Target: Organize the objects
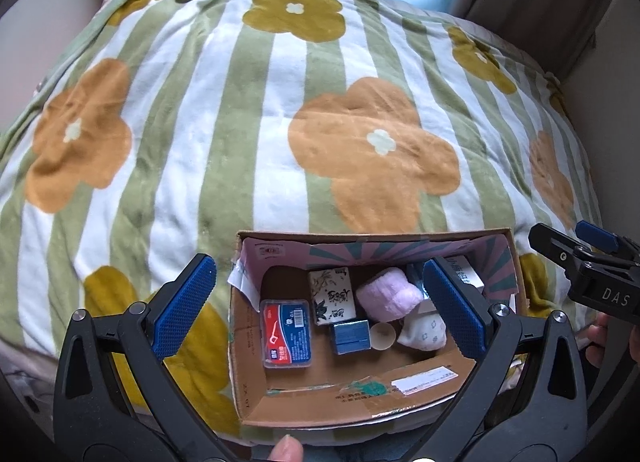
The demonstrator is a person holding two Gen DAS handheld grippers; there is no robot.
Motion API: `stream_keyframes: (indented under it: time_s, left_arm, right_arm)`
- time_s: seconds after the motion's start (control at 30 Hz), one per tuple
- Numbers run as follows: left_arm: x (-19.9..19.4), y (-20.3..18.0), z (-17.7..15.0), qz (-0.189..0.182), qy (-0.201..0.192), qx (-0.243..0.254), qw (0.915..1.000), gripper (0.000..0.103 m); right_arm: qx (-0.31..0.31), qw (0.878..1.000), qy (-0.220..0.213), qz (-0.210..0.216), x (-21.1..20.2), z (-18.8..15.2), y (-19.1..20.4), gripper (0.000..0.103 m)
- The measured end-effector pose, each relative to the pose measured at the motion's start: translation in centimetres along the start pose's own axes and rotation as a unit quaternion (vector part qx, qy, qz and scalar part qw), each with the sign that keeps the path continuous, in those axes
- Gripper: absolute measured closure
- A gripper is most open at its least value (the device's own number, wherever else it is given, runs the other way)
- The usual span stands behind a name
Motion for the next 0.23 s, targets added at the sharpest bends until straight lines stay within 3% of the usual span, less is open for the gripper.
stream_keyframes:
  time_s: [0.17,0.23]
  left_arm:
    - [-0.64,-0.14,0.15,0.013,-0.028,0.015,0.9994,0.000]
    - [-0.48,-0.20,0.38,-0.001,-0.019,0.016,0.9997,0.000]
  right_arm:
    - [0.001,1.000,0.001,0.000,0.02,0.00,0.04,0.001]
    - [-0.001,1.000,0.002,0.000,0.08,0.02,0.05,0.001]
Point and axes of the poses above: each gripper's, at about its wrist camera, not at the fingertips, and x roughly the way its jaws point, y to its left, z to its top, the point moved 3 cm from there along x, roughly the way its jaws point, and after that the axes turned 6 degrees about -z, right-handed, at the moved point
